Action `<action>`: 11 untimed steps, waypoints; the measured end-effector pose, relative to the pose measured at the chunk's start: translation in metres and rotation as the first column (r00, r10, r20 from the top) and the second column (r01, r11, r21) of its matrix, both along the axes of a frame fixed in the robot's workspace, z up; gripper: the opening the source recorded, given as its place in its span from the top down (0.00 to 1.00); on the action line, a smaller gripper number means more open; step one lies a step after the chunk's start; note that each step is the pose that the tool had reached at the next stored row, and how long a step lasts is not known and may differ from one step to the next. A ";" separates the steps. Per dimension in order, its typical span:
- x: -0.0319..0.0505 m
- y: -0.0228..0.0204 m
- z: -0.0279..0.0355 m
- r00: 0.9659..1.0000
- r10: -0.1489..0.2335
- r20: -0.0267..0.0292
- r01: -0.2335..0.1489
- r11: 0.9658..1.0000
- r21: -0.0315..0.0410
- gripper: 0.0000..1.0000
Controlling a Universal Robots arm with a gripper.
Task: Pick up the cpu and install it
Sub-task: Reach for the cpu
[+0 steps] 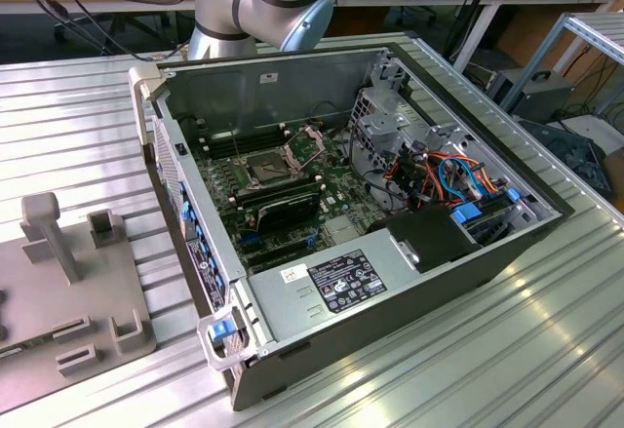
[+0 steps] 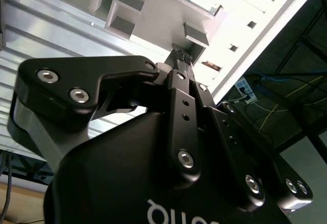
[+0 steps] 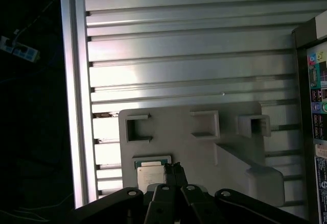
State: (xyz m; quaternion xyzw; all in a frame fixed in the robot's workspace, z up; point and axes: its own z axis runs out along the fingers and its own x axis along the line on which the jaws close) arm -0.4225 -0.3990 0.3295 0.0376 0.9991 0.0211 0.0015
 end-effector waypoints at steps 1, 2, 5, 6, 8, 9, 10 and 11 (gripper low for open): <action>0.0000 0.0000 0.0000 1.000 0.000 0.000 0.000 1.000 0.000 0.89; 0.0000 0.0000 -0.0001 1.000 0.000 0.000 0.000 1.000 0.000 0.89; 0.0000 0.0000 -0.0001 1.000 0.000 0.000 0.000 1.000 0.000 0.89; 0.0000 0.0000 -0.0001 1.000 0.000 0.000 0.000 1.000 0.000 0.89; -0.0001 0.0000 -0.0002 1.000 0.000 0.000 0.000 1.000 0.000 0.89; -0.0002 0.0000 -0.0003 1.000 0.000 0.000 0.000 1.000 0.000 0.89; -0.0003 0.0000 -0.0003 1.000 0.000 0.000 0.000 1.000 0.000 0.89; -0.0005 0.0000 -0.0002 1.000 0.000 0.000 0.000 1.000 0.000 0.89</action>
